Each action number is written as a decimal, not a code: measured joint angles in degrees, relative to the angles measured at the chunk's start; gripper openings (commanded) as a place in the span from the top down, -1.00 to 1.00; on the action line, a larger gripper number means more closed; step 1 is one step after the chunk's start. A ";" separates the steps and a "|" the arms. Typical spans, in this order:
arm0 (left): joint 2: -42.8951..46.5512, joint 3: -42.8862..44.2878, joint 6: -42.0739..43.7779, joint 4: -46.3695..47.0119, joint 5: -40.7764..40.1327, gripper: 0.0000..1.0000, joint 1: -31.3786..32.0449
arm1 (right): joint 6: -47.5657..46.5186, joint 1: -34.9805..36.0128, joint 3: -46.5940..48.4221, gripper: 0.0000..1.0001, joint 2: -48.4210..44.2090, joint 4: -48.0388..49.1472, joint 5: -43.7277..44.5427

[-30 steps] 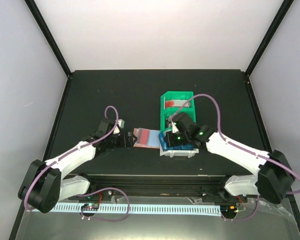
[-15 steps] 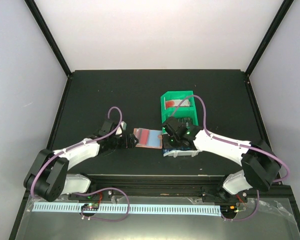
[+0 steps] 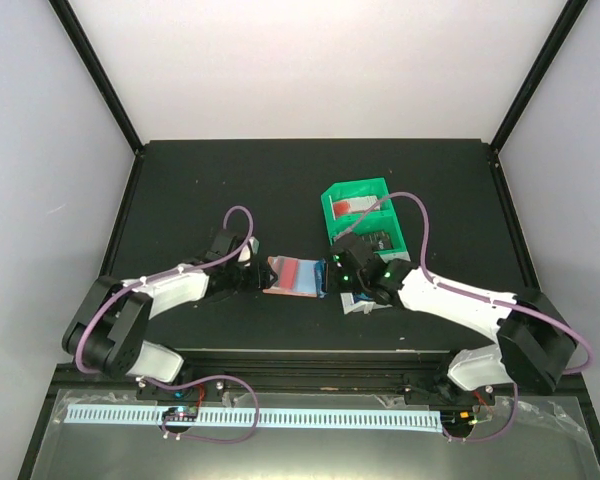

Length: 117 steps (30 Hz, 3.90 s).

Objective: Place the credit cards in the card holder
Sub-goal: Insert the credit card into the card holder.

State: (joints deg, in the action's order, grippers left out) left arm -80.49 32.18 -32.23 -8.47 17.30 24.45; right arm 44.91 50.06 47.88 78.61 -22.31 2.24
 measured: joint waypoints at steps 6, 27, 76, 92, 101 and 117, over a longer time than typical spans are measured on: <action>-3.69 3.13 0.02 -0.37 -1.53 -0.25 0.00 | 8.22 0.00 -1.75 0.98 4.31 15.39 -3.41; -10.34 11.63 0.22 -7.85 -14.64 0.22 5.20 | 23.80 -1.09 -7.43 0.98 15.02 34.38 -5.03; -6.49 6.73 -1.66 -5.86 -16.87 0.24 6.34 | 26.97 -3.10 -12.52 0.98 16.09 46.90 -7.85; -6.47 6.71 -1.68 -5.86 -16.68 0.24 6.32 | 26.05 -3.45 -12.15 0.98 17.55 49.42 -10.10; -6.47 6.69 -1.90 -5.84 -16.65 0.24 6.32 | 25.94 -3.45 -12.17 0.98 15.96 49.57 -10.16; -6.36 6.64 -2.01 -5.88 -16.39 0.23 6.32 | 27.87 -3.58 -11.61 0.98 21.49 50.99 -12.02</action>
State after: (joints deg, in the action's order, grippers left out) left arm -86.85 38.83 -34.24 -14.35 0.91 30.76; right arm 72.77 46.48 36.27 100.09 28.69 -9.78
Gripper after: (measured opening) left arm 0.386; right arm 0.014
